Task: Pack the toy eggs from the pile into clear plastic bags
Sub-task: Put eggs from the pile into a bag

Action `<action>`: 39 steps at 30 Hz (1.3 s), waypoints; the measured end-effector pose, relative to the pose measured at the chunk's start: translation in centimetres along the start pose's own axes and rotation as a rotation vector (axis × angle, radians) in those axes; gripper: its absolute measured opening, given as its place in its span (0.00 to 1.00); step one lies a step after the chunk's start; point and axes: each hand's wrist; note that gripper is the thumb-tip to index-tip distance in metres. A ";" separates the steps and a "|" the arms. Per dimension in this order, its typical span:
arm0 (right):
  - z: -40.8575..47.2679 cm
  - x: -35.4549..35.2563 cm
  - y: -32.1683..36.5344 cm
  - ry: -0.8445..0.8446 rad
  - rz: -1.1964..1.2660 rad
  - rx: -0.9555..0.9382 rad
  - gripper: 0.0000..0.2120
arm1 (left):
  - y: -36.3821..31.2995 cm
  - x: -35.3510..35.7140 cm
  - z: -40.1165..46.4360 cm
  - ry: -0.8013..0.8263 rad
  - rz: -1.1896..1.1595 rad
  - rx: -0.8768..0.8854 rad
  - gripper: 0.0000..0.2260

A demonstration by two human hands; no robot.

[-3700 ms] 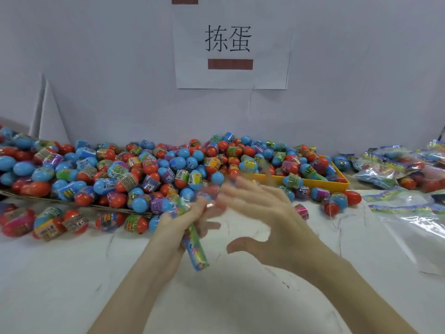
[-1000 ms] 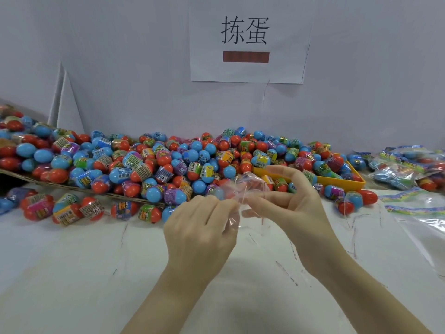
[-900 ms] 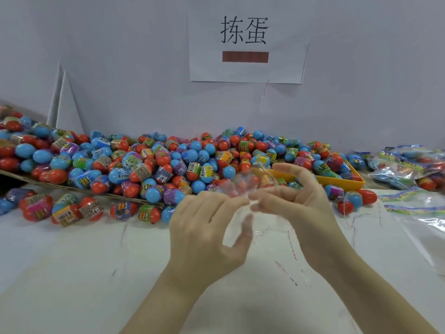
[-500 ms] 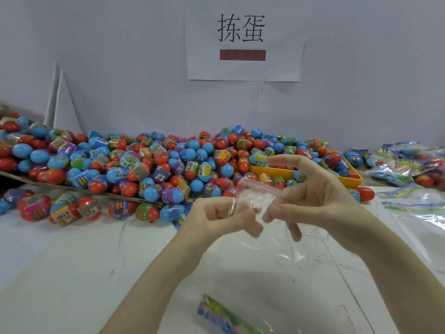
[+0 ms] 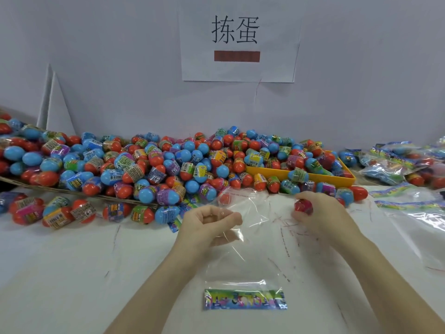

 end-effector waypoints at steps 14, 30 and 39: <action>-3.6 -3.5 5.5 0.149 1.187 -0.412 0.26 | 0.3 0.3 0.0 0.005 -0.001 0.041 0.15; -3.7 -2.1 5.5 0.074 0.595 -0.527 0.10 | -0.6 0.8 -1.1 0.125 0.051 0.147 0.10; -3.8 -1.2 6.2 0.194 0.758 -0.416 0.21 | -0.7 1.0 -1.4 0.172 0.120 0.183 0.10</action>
Point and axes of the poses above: each hand's wrist, its own z-axis towards the middle knuckle, its own x-axis out of the palm, y = z × x, and after that the axes turned 7 degrees about z, right-handed
